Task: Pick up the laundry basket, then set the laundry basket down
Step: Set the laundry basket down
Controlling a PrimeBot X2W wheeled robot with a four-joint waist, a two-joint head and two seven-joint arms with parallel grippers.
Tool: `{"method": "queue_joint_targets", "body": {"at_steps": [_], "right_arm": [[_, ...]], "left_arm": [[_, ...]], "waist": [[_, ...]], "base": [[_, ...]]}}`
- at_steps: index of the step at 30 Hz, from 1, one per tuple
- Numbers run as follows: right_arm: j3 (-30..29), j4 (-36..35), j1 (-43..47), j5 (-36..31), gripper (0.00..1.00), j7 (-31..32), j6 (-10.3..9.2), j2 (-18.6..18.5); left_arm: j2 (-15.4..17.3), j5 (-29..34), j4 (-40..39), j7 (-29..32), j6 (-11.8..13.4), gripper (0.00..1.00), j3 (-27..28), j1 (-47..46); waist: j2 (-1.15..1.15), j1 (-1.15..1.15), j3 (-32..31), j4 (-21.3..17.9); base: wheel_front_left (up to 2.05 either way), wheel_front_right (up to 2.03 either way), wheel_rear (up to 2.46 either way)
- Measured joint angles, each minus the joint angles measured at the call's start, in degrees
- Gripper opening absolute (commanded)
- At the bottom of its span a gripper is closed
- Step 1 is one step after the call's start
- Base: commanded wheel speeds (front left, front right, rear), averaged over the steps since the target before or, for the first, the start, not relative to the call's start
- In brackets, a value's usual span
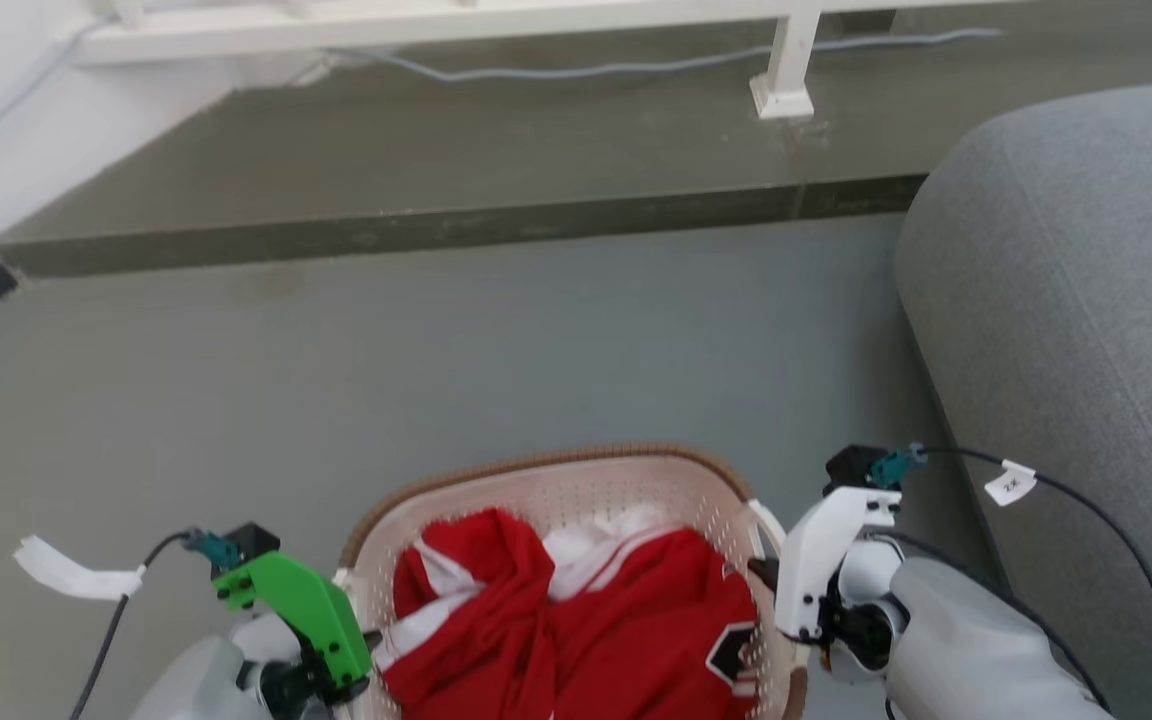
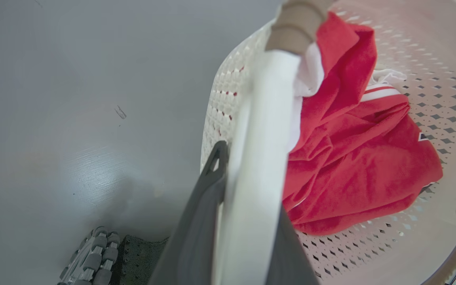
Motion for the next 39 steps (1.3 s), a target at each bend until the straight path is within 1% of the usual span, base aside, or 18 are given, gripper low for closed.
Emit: {"method": "queue_joint_targets", "body": {"at_steps": [5,13,14,20,26,39], "right_arm": [[-0.1,-0.4,-2.2,-0.1,0.0,-2.3,-0.47,0.0],[-0.2,-1.0,-6.0,-1.2,0.0,-6.5,-1.43,0.0],[-0.2,-1.0,-6.8,-1.6,0.0,-7.6,-1.46,-0.1],[-0.2,-1.1,-8.9,-2.2,0.0,-9.6,-1.53,-0.4],[-0.1,-1.2,-11.0,-3.0,0.0,-11.4,-1.57,-0.4],[-0.1,-1.4,-16.7,-3.7,0.0,-15.2,-1.6,-0.8]], "left_arm": [[0.2,0.1,-0.9,-1.5,0.0,0.0,0.0,-2.3],[0.7,2.2,-2.2,-5.3,0.0,0.0,-0.6,-6.4],[0.8,2.2,-2.5,-5.9,0.0,0.0,-0.8,-7.3],[0.8,2.9,-3.1,-8.0,0.0,0.0,-1.3,-9.6],[1.3,5.1,-3.7,-10.3,0.0,0.0,-2.0,-12.0],[1.4,6.1,-4.2,-15.4,0.0,0.0,-2.3,-17.0]], "waist": [[0.0,0.0,3.0,0.0],[0.0,0.0,9.6,0.0],[0.0,0.0,11.2,0.0],[0.0,0.0,16.0,0.1],[0.0,0.01,20.9,0.1],[0.0,0.01,32.3,0.2]], "base": [[0.0,0.0,0.0],[0.0,0.0,0.0],[0.0,0.0,0.0],[0.0,0.0,0.0],[0.0,0.0,0.0],[0.0,0.0,0.0]]}}
